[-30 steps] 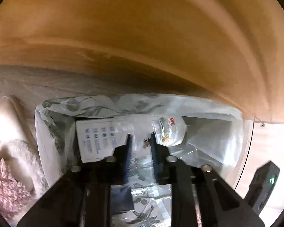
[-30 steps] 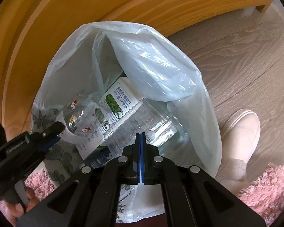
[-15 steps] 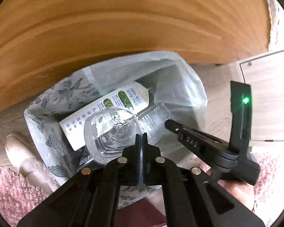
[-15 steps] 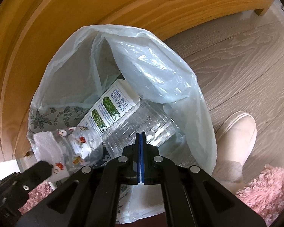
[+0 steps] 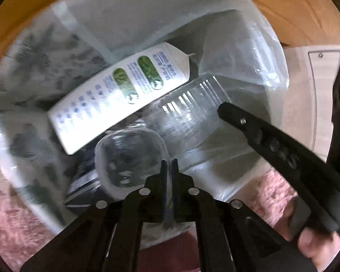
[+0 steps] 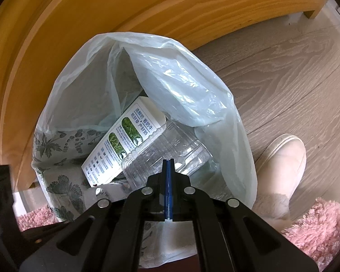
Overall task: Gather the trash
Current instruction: 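Open the left gripper over the bin to release the blue carton, then raise both open grippers from the bin toward the trash on the bed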
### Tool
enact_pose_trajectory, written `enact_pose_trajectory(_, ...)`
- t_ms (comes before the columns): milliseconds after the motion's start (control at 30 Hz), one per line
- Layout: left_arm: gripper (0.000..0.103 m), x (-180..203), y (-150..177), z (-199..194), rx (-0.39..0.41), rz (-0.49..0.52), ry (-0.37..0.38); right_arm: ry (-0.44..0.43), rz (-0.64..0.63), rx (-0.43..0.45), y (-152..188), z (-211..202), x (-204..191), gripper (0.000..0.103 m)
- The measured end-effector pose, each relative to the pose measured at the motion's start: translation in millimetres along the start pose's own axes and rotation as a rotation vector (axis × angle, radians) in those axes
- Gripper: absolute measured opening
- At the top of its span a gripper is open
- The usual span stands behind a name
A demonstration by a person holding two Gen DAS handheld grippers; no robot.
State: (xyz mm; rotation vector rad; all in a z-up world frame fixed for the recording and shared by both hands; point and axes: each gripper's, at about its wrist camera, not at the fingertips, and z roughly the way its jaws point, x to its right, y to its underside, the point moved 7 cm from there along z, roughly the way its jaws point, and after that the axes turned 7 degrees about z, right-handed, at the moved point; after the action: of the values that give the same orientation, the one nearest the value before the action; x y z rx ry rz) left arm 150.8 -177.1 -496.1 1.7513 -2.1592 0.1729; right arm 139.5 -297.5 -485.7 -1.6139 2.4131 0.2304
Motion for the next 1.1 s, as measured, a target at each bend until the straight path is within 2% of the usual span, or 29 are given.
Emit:
enact_pose_trajectory(33, 0.006, 1.9, 0.0, 3.1, -0.016, -0.003, 0.027, -0.005, 0.003, -0.003, -0.3, 0.0, 1.3, 0.000)
enact_pose_trajectory(100, 0.024, 3.4, 7.9, -0.3, -0.040, 0.005, 0.062, -0.016, 0.008, -0.007, -1.0, -0.6, 2.9, 0.000)
enact_pose_trajectory(133, 0.046, 2.9, 11.2, -5.4, -0.034, 0.012, 0.060, -0.019, 0.010, -0.008, -1.0, -0.7, 3.4, 0.000)
enact_pose_trajectory(167, 0.061, 1.4, 13.9, -11.8, -0.022, 0.019, 0.050, -0.027, 0.017, -0.013, -0.9, -0.6, 3.6, 0.000)
enact_pose_trajectory(267, 0.065, -7.9, 24.1, -43.0, 0.043, 0.010, 0.043, -0.048, 0.034, -0.031, 0.5, -0.7, 4.3, 0.000)
enact_pose_trajectory(367, 0.076, -17.9, 35.3, -77.2, 0.115, -0.012, 0.025, -0.062, 0.032, -0.042, 3.7, -5.0, 1.3, 0.000)
enact_pose_trajectory(500, 0.086, -22.6, 47.3, -133.4, 0.289, 0.026, -0.027, -0.052, 0.000, -0.042, 13.4, -22.5, -3.9, 0.000)
enact_pose_trajectory(533, 0.090, -22.7, 51.3, -146.9, 0.337, 0.040, -0.040, -0.050, -0.016, -0.028, 15.9, -30.7, -5.9, 0.000)
enact_pose_trajectory(633, 0.093, -18.0, 54.1, -185.0, 0.457, 0.055, -0.048, -0.050, -0.051, 0.023, 21.3, -52.4, -12.9, 0.001)
enact_pose_trajectory(667, 0.094, -17.4, 56.6, -194.7, 0.495, 0.058, -0.053, -0.054, -0.070, 0.055, 22.3, -63.2, -15.9, 0.016)
enact_pose_trajectory(700, 0.094, -17.2, 58.0, -201.5, 0.523, 0.059, -0.057, -0.059, -0.091, 0.097, 22.8, -76.0, -20.4, 0.058)
enact_pose_trajectory(733, 0.094, -15.9, 59.1, -212.8, 0.573, 0.062, -0.062, -0.065, -0.113, 0.149, 22.6, -88.9, -25.5, 0.078)
enact_pose_trajectory(767, 0.094, -15.1, 58.3, -220.6, 0.603, 0.067, -0.066, -0.067, -0.134, 0.189, 23.0, -98.7, -30.3, 0.092)
enact_pose_trajectory(933, 0.095, -11.2, 62.3, -270.1, 0.778, 0.098, -0.135, -0.097, -0.275, 0.418, 23.9, -163.7, -56.7, 0.093)
enact_pose_trajectory(1100, 0.095, -11.6, 64.9, -307.2, 0.894, 0.105, -0.168, -0.139, -0.354, 0.607, 29.1, -217.3, -70.2, 0.095)
